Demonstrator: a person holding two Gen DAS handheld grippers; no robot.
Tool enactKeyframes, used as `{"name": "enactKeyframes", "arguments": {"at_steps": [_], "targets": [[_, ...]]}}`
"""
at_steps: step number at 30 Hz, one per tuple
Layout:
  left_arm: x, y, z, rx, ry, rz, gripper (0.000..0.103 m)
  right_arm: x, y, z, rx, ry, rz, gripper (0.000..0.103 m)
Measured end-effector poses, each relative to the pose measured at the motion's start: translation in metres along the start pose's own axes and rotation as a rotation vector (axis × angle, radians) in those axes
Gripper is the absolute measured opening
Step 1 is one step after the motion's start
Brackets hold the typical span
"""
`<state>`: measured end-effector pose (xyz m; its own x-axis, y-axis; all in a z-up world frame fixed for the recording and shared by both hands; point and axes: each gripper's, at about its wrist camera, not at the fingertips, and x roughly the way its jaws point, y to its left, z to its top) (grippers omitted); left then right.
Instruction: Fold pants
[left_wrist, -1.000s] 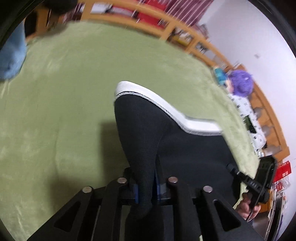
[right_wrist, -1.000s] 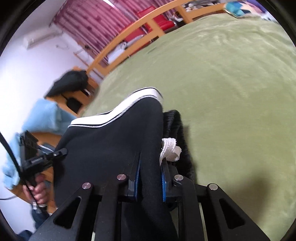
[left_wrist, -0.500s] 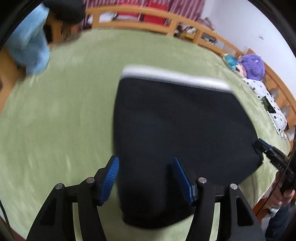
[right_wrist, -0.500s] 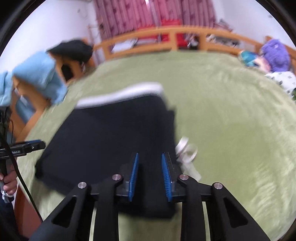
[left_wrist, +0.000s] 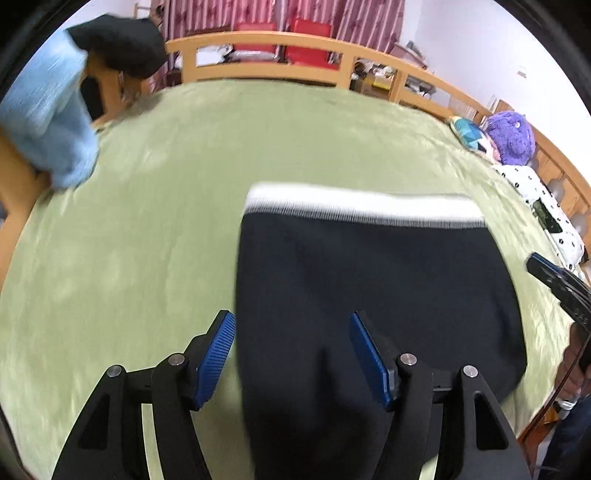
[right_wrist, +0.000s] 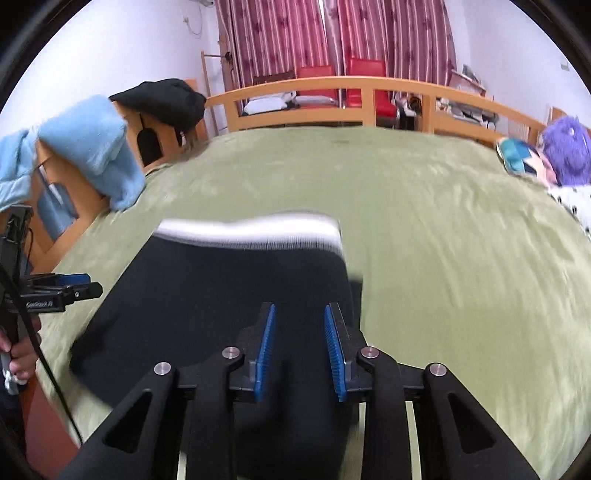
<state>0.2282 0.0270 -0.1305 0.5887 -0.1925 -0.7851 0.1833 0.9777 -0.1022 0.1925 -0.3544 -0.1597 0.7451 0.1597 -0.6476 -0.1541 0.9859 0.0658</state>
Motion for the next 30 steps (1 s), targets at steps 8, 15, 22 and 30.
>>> {"name": "enactKeyframes", "arguments": {"at_steps": [8,15,22,30], "targets": [[0.073,-0.017,0.037,0.002,0.065,0.056,0.063,0.106,-0.003,0.031,0.021,0.105,-0.092,0.015],[0.107,0.005,0.031,-0.077,0.117,0.064,0.069,0.123,-0.016,0.020,0.078,0.098,-0.161,0.012],[0.080,0.004,0.019,-0.120,0.123,0.025,0.065,0.112,-0.016,0.022,0.115,0.083,-0.172,0.014],[-0.006,-0.036,-0.005,-0.054,-0.009,-0.032,0.064,0.044,-0.001,0.017,0.154,0.088,-0.208,0.037]]}}
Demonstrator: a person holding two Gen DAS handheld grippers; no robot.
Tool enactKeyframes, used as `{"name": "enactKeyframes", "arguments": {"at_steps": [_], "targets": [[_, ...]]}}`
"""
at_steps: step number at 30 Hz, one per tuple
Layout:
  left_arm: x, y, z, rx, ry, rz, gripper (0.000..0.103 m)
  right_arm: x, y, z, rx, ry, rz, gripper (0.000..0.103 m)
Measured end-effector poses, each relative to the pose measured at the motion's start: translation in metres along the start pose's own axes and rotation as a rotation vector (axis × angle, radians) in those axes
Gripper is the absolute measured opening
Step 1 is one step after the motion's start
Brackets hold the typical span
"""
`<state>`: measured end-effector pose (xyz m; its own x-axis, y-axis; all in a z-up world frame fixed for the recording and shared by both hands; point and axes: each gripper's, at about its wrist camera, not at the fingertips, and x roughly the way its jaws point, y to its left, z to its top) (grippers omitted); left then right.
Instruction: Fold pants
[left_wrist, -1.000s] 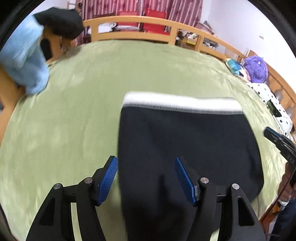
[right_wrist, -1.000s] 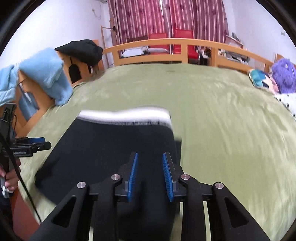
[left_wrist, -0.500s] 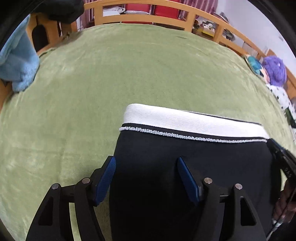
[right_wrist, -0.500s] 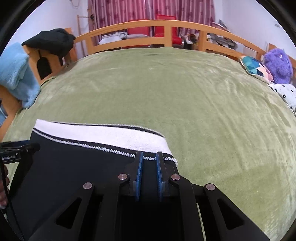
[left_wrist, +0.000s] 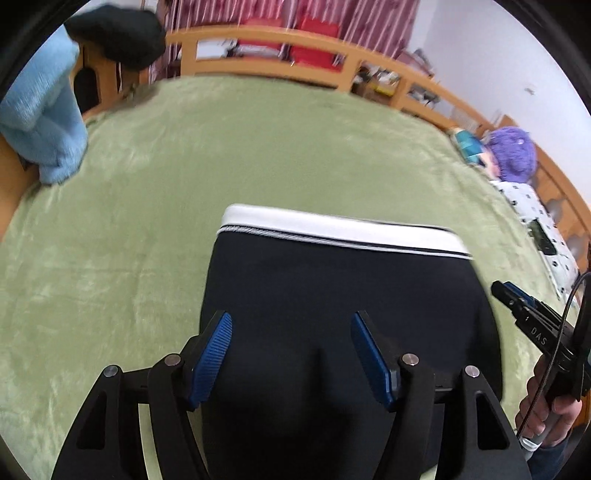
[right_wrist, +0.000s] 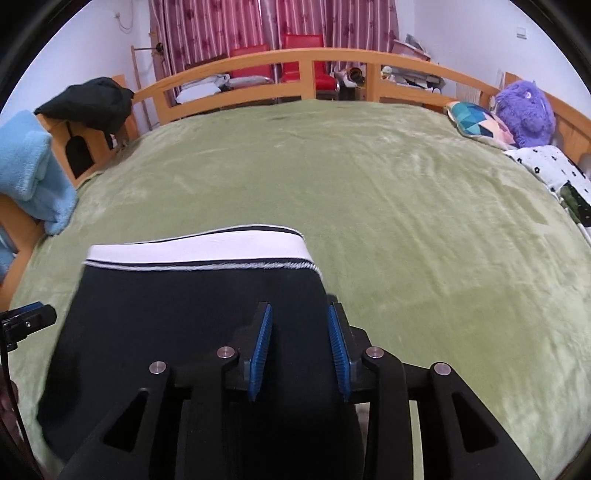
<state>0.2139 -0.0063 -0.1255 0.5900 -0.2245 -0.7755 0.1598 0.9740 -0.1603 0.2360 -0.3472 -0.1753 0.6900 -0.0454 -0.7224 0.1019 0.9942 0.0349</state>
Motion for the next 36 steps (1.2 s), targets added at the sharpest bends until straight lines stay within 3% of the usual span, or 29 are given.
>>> {"name": "enactKeyframes", "arguments": {"at_steps": [6,12,16,21,23,36], "targets": [[-0.069,-0.032,-0.028,0.061,-0.117,0.053,0.064,-0.086,0.007,-0.010,0.022,-0.099,0.027,0.064],[-0.125,-0.044,-0.056,0.041,-0.178,0.048,0.066,-0.152,0.006,-0.030,0.046,-0.126,0.048,0.066],[-0.151,-0.051,-0.075,0.031,-0.216,0.059,0.078,-0.182,0.008,-0.049,0.025,-0.145,0.023,0.067],[-0.177,-0.062,-0.098,0.024,-0.238,0.062,0.085,-0.215,0.006,-0.074,0.018,-0.183,0.018,0.093],[-0.183,-0.068,-0.103,0.030,-0.238,0.058,0.088,-0.230,0.006,-0.082,-0.002,-0.216,0.024,0.099],[-0.217,-0.091,-0.118,0.056,-0.296,0.075,0.092,-0.270,-0.006,-0.101,0.001,-0.265,0.014,0.101]]}}
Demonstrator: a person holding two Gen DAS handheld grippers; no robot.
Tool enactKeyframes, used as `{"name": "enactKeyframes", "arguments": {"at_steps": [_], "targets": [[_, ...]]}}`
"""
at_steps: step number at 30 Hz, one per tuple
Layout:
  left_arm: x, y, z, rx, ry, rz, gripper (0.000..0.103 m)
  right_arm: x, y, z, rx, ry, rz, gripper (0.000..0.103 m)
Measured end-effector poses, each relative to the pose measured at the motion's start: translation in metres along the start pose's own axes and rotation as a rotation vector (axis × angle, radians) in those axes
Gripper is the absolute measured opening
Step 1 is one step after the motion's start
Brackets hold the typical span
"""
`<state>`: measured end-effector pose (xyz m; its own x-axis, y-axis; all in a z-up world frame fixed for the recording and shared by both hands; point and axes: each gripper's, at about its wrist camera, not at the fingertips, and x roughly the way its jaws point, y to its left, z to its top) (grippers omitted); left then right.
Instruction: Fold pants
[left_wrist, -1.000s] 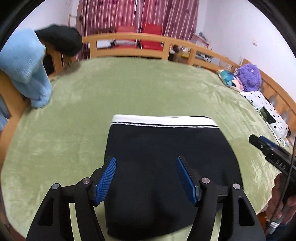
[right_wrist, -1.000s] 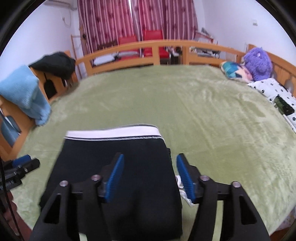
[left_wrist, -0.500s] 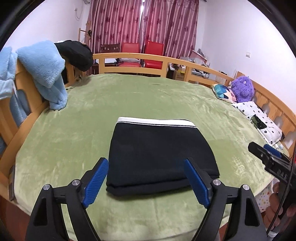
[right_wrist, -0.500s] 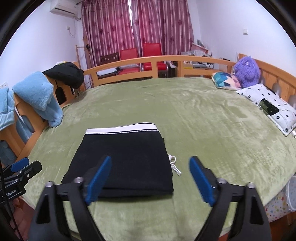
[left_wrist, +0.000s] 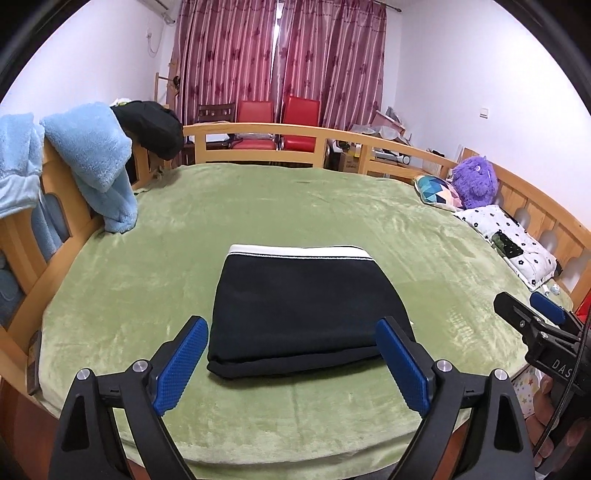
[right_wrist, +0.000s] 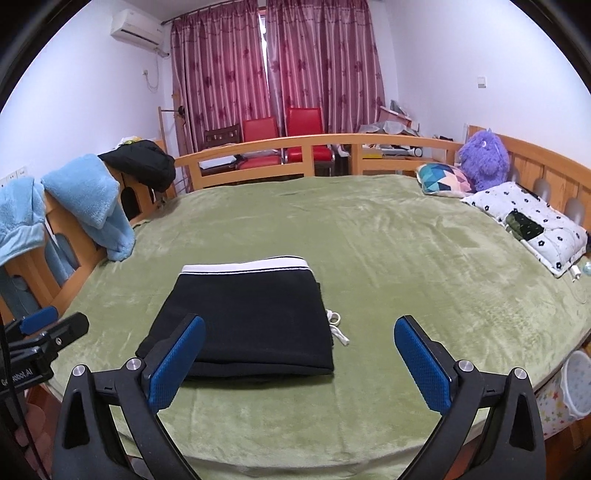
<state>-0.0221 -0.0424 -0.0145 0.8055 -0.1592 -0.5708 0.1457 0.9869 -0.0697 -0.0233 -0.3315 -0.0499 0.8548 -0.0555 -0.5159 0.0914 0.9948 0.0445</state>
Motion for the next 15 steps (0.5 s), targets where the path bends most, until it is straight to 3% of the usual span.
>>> {"name": "enactKeyframes", "arguments": {"at_steps": [15], "targets": [[-0.0070,-0.0045,-0.0001,0.004,-0.004,0.012,0.093,-0.0069,-0.0059,-0.0001,-0.003,-0.008,-0.010,0.101]]}}
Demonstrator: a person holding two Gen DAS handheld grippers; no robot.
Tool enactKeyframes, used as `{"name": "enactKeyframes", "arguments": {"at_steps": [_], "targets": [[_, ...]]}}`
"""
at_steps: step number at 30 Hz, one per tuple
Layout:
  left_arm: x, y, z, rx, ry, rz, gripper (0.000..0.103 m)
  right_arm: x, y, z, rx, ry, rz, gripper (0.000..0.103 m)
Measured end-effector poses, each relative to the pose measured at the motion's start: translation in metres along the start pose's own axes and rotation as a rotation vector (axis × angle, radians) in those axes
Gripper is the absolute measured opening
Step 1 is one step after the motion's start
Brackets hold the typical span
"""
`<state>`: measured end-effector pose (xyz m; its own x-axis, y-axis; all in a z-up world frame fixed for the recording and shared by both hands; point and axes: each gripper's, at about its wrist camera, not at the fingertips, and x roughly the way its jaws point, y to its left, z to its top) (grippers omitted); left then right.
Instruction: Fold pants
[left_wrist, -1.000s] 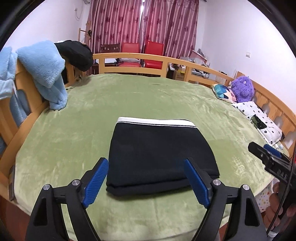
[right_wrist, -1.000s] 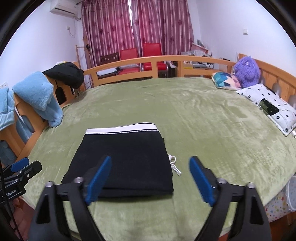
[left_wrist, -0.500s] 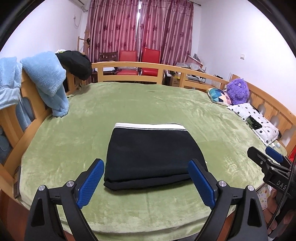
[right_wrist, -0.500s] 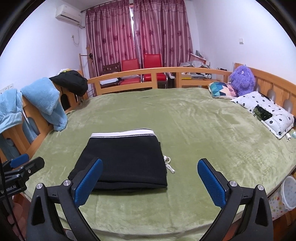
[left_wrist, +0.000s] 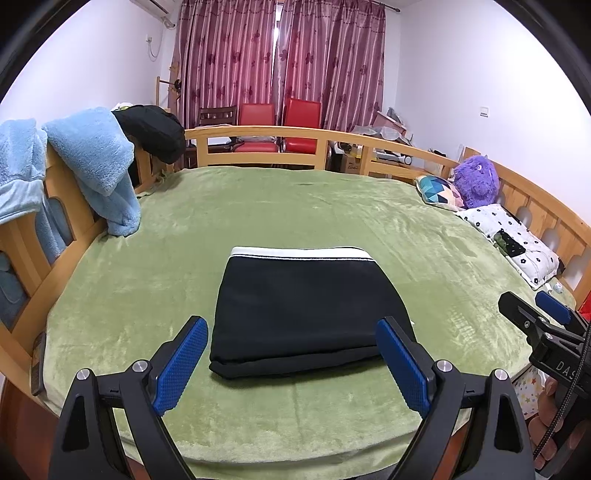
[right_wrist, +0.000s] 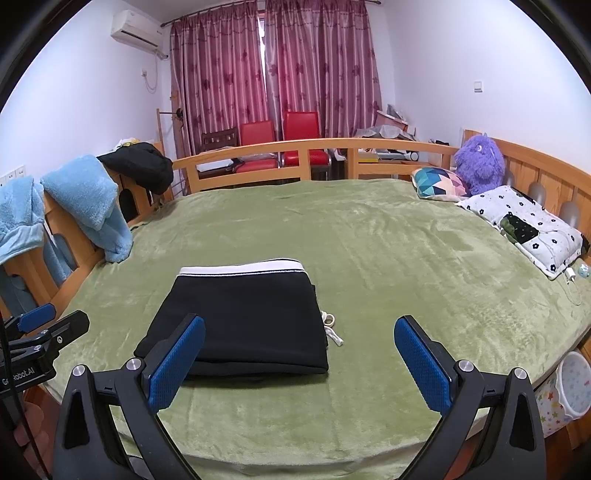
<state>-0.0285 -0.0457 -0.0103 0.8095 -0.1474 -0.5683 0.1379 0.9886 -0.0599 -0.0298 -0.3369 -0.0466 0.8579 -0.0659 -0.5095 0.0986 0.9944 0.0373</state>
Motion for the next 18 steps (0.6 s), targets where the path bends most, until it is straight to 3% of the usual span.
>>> {"name": "enactKeyframes", "arguments": {"at_steps": [18], "targets": [[-0.0004,0.0074,0.0002,-0.003,-0.004,0.006,0.093,-0.0047,0.0016,0.0008,-0.016,0.000,-0.011,0.101]]}}
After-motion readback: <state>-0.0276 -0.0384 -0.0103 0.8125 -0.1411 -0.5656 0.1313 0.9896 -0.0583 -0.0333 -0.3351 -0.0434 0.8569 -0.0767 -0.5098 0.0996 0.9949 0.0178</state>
